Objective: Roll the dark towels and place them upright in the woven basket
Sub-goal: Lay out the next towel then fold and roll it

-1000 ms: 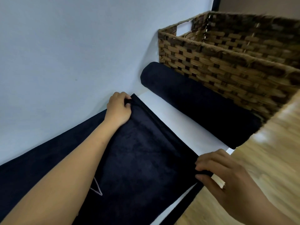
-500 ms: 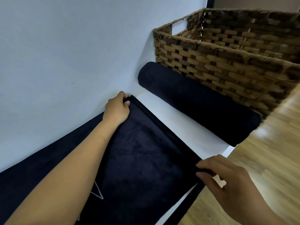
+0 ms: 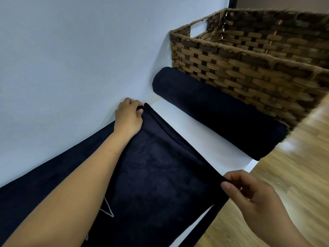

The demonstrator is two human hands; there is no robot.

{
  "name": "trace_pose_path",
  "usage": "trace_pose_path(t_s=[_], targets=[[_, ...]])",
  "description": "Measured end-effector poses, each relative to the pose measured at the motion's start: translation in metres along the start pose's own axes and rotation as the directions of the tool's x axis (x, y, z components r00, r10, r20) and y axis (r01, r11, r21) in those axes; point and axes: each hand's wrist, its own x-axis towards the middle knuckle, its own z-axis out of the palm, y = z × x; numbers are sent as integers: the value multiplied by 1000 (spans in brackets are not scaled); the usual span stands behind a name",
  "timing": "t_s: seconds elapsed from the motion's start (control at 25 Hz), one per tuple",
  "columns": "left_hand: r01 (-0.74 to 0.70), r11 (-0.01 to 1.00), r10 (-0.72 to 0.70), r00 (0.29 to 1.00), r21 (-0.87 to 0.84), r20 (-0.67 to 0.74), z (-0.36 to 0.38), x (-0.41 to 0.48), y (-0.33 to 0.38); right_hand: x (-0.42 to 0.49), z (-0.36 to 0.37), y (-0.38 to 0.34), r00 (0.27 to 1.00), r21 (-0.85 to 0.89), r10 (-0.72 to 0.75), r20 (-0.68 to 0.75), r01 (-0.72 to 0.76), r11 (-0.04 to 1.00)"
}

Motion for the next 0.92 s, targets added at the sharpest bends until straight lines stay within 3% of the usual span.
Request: trace_pose_path(t_s=[0.08,0.16,0.28,0.44,0.56,0.64,0.8,0.92], targets=[[22,993,-25,999,-118,-24,-8,7,7,5,-3,-6,983,106,165,74,-172,979],[55,982,-59,998,-178,-16,-11,17,16,10,-7,-12,965,113,245,93,-255,960],[83,991,-83,997,-103,6,1,14,27,11,-6,-13,954,120,294,51,-299,947],[71,993,-75,996,-98,-42,12,7,22,4,0,-6,946,110,301,-123,-288,951],[-34,998,43,984,55,-173,10,7,25,-2,8,-3,935,46,216,-283,-211,976],[-103,982,130,976,156,-176,2,-1,34,-5,12,-3,926,-31,139,-351,-160,987],[-109,987,84,977,119,196,-14,-41,31,-4,7,-5,919,-313,-134,-371,12,950],[-152,977,88,925,148,369,-9,-61,23,-3,25,-24,864,-534,-461,-202,297,792]])
